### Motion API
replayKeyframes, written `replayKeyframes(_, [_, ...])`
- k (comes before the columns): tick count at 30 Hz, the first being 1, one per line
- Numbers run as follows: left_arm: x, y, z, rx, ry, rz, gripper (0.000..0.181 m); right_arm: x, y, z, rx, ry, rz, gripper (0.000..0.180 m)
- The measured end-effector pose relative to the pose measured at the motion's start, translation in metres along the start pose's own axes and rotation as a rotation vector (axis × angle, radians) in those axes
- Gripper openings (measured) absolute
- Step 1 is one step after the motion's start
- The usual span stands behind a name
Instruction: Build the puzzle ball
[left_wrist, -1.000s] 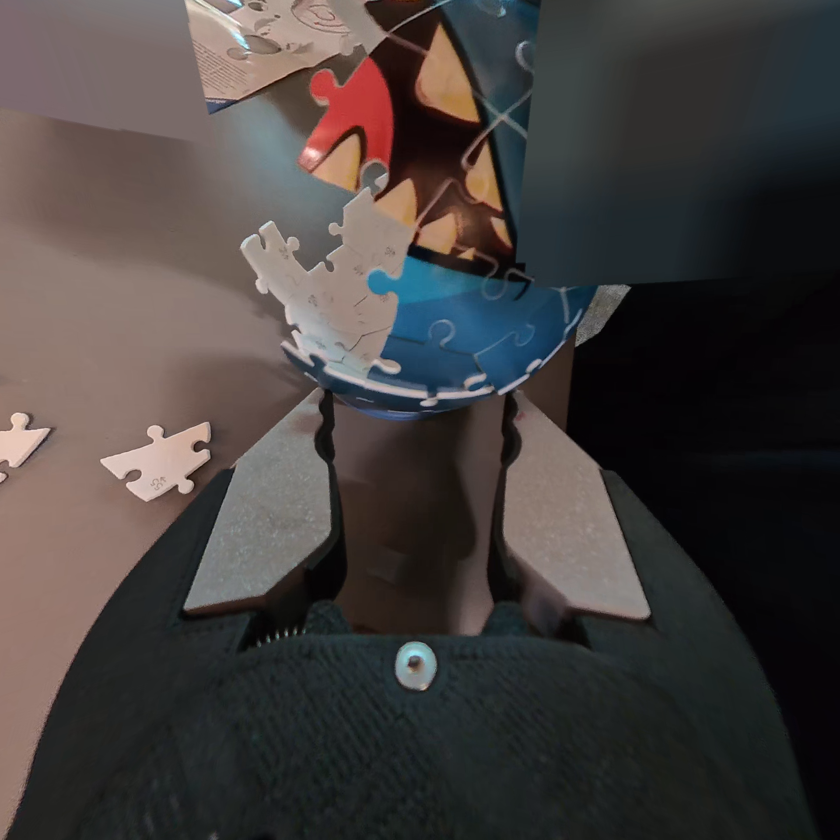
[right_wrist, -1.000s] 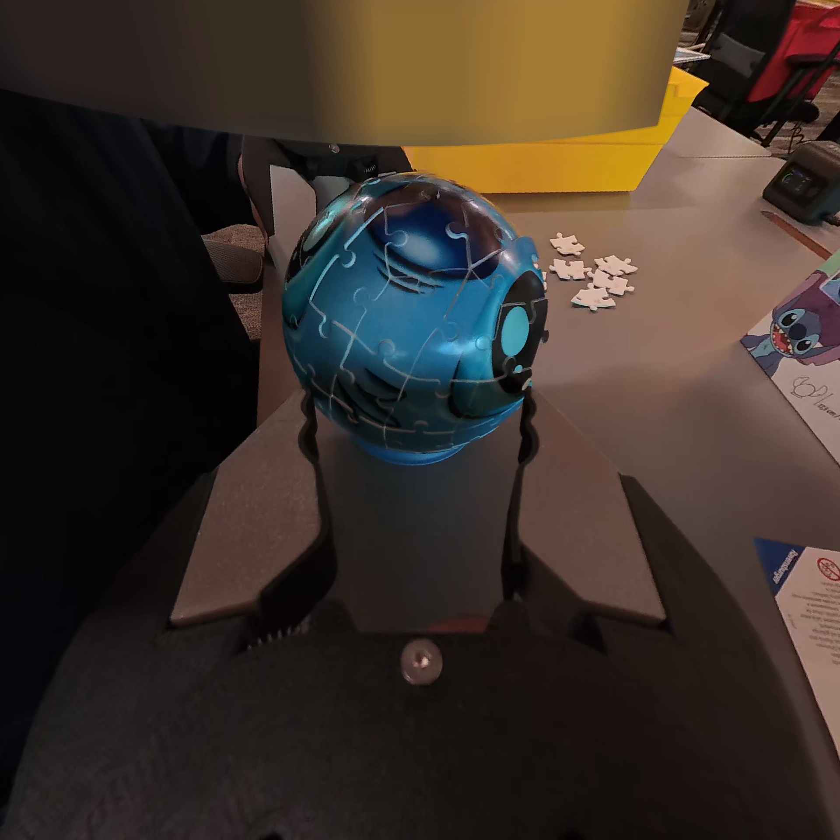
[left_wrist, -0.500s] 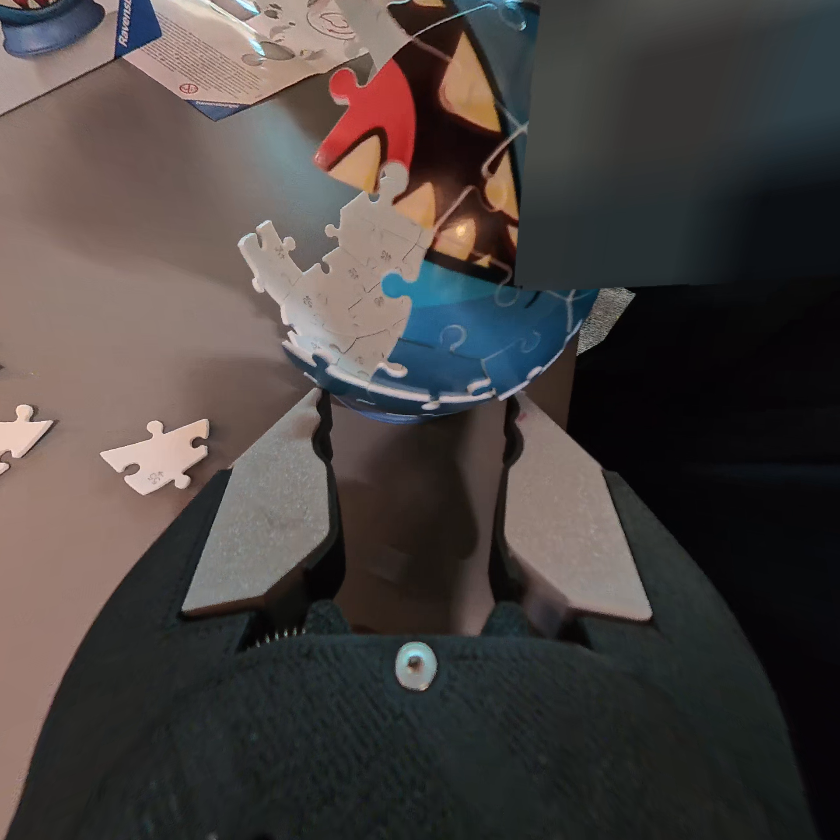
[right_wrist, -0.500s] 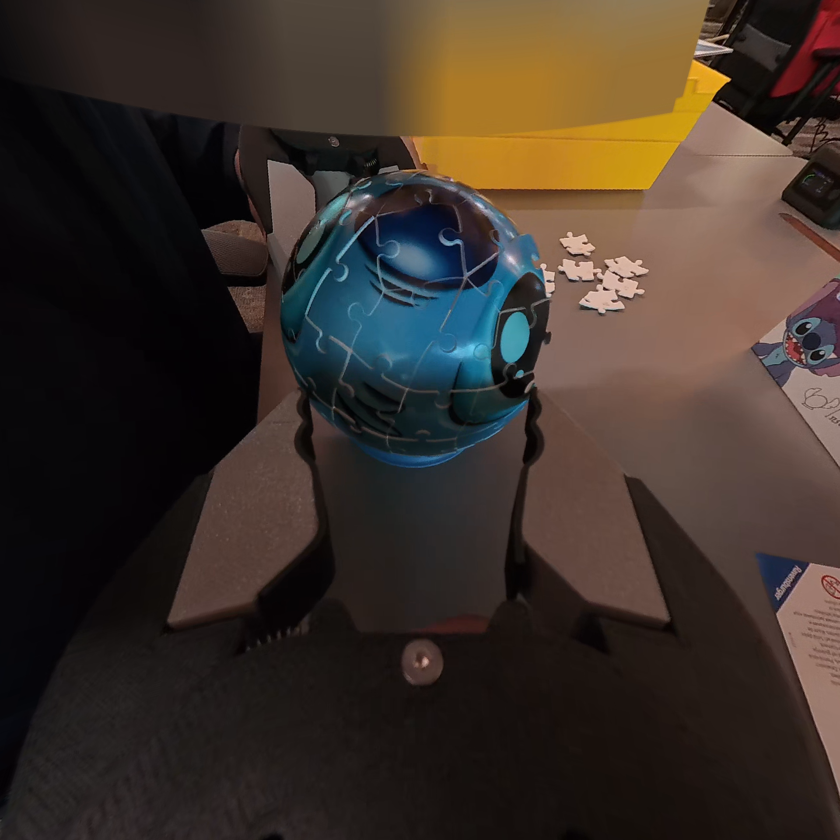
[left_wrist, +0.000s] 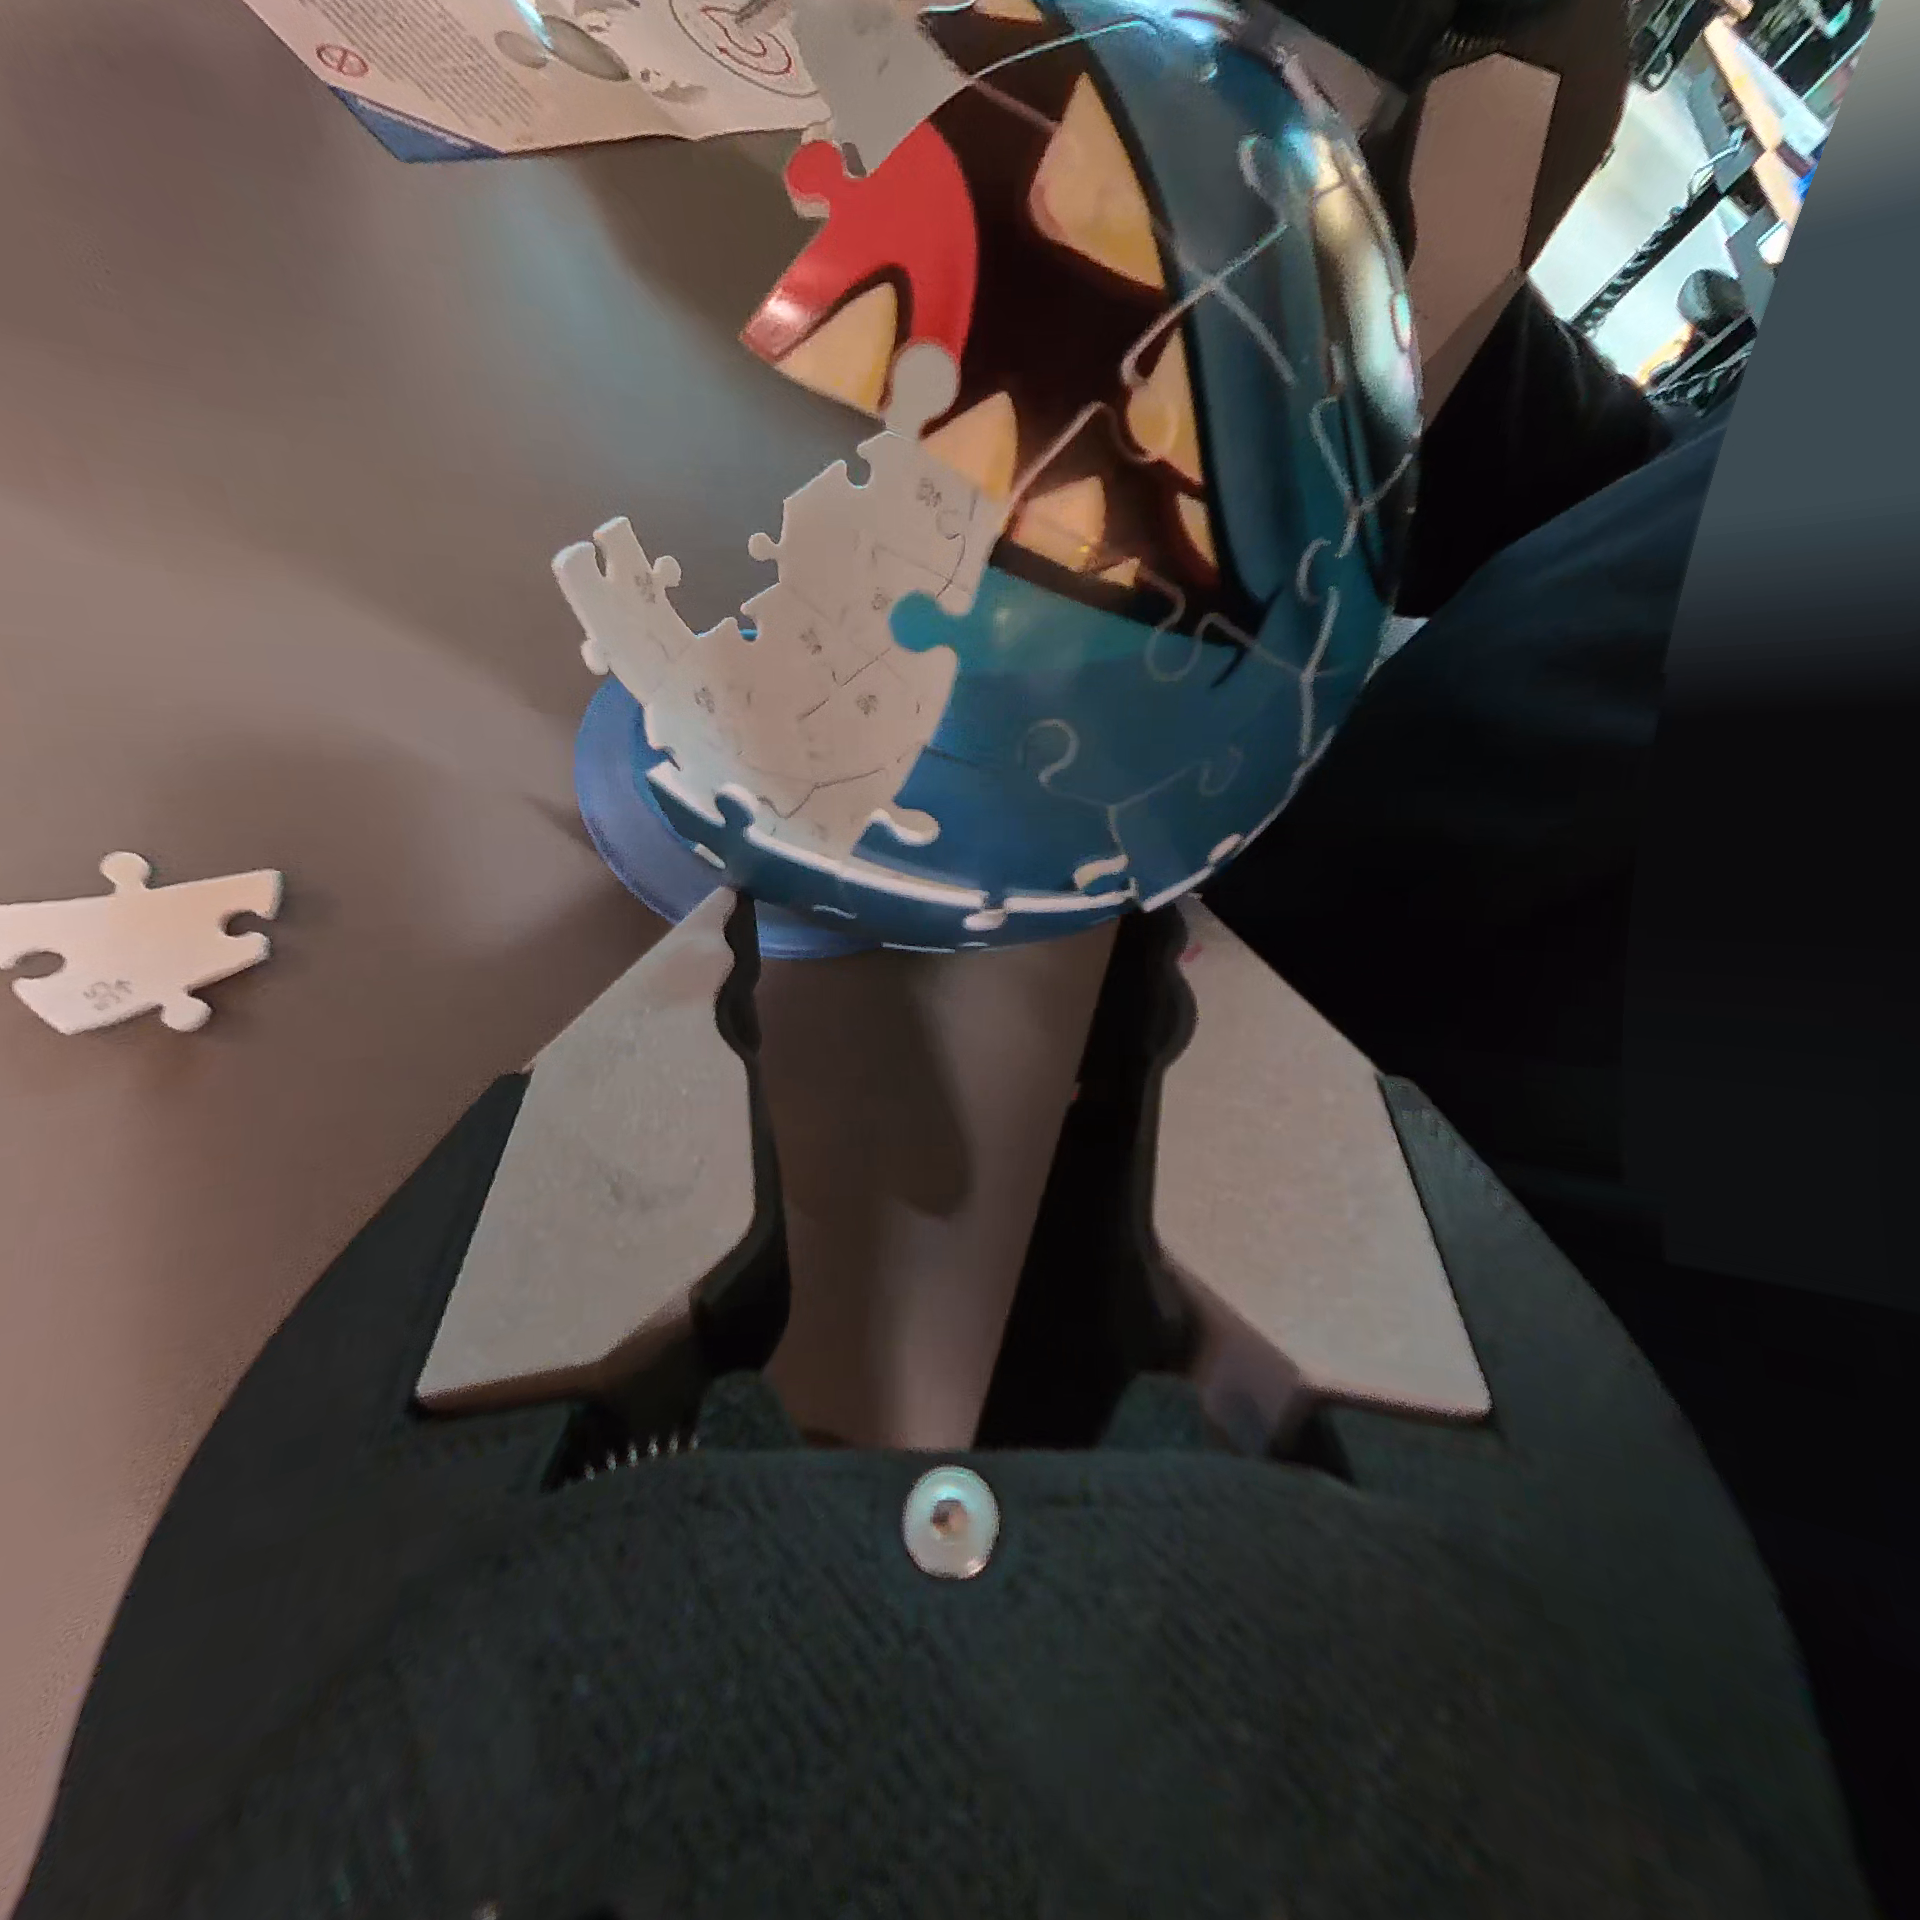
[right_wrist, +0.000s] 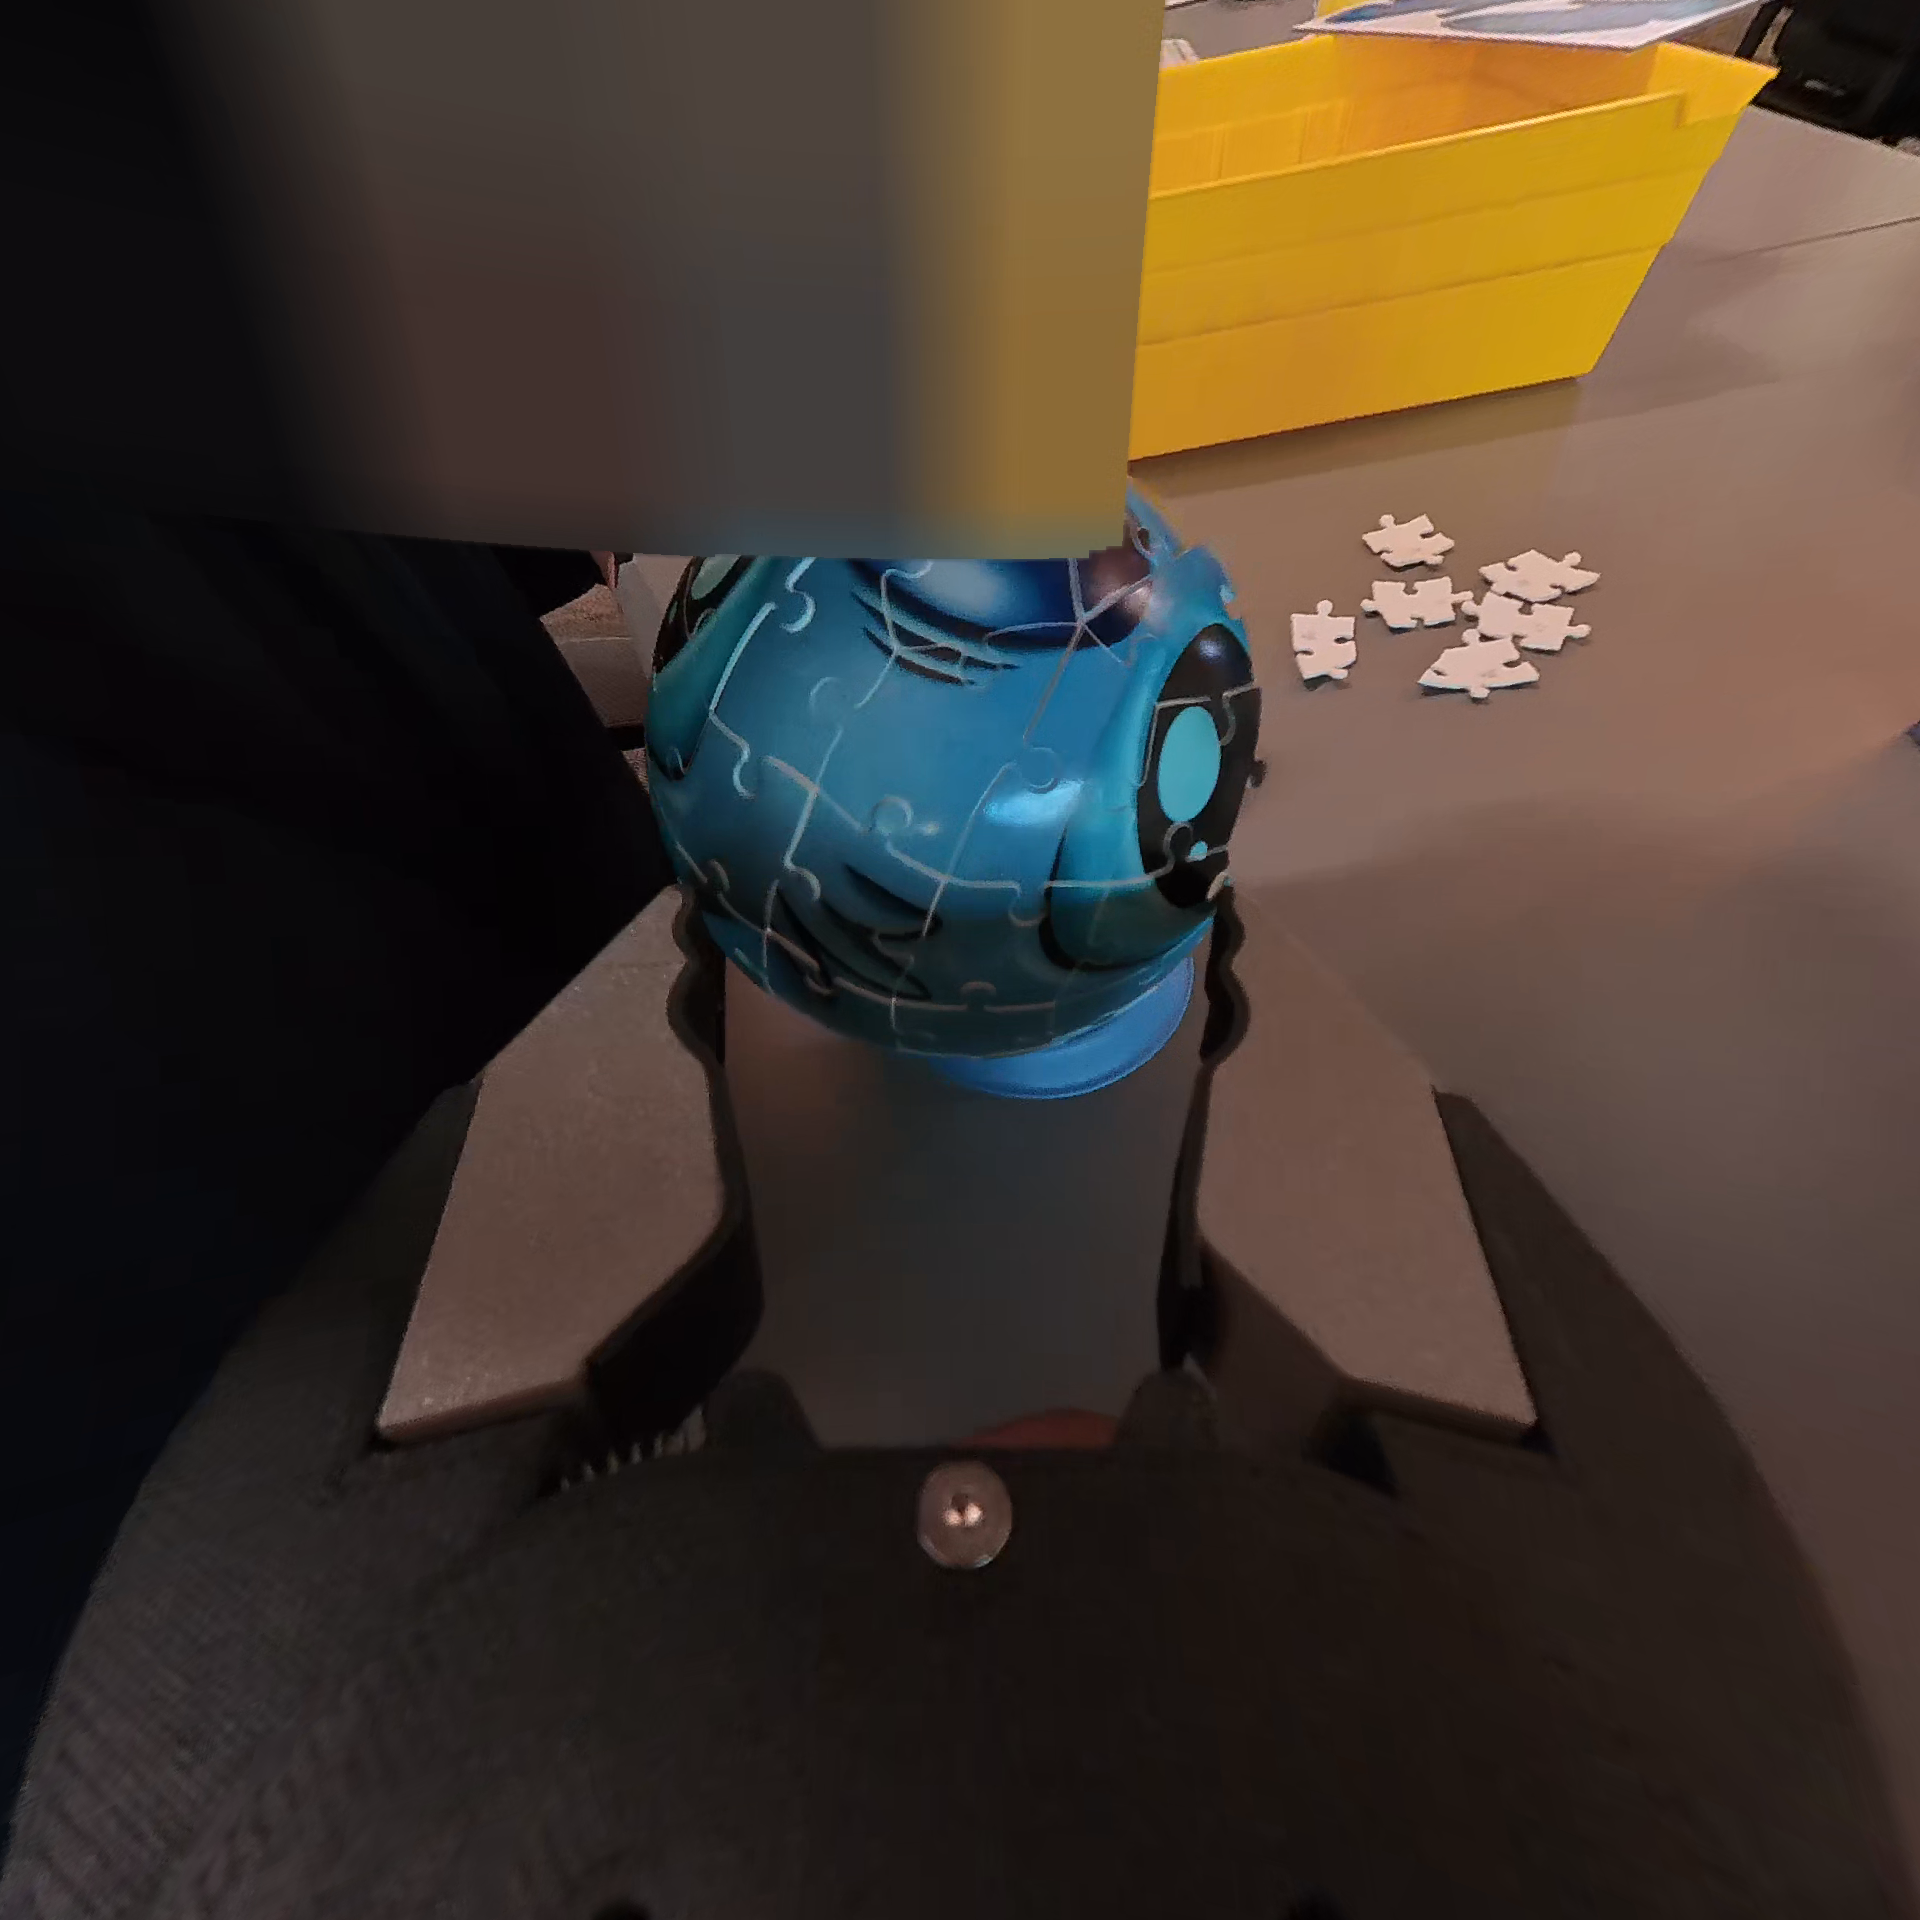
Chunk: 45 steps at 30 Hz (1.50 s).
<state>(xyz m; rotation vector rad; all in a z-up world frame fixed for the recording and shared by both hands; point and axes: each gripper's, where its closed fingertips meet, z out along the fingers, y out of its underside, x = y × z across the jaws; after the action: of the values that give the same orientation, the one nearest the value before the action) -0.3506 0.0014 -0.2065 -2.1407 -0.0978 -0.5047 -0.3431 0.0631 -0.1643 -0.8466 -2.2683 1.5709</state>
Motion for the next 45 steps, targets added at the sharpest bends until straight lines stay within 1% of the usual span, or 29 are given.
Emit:
replayKeyframes(7, [0.01,0.008,0.001,-0.049,0.029,-0.082,0.075,-0.007,0.006,0.001,-0.012,-0.047,0.081,0.094])
replayKeyframes(12, [0.01,0.004,0.0,-0.046,0.049,-0.147,0.075,-0.004,0.01,0.005,-0.035,-0.049,0.107,0.097])
replayKeyframes(20, [0.006,-0.001,-0.002,-0.029,0.084,-0.217,0.074,0.003,0.013,0.006,-0.051,-0.089,0.164,0.097])
replayKeyframes(30, [0.006,0.003,-0.001,-0.048,0.101,-0.225,0.072,0.005,0.018,0.008,-0.104,-0.13,0.174,0.097])
replayKeyframes(41, [0.003,-0.001,-0.007,0.036,0.118,-0.229,0.071,0.01,0.017,0.004,-0.057,-0.19,0.235,0.095])
replayKeyframes(45, [0.004,0.001,-0.009,0.043,0.133,-0.228,0.069,0.01,0.017,0.005,-0.06,-0.19,0.226,0.095])
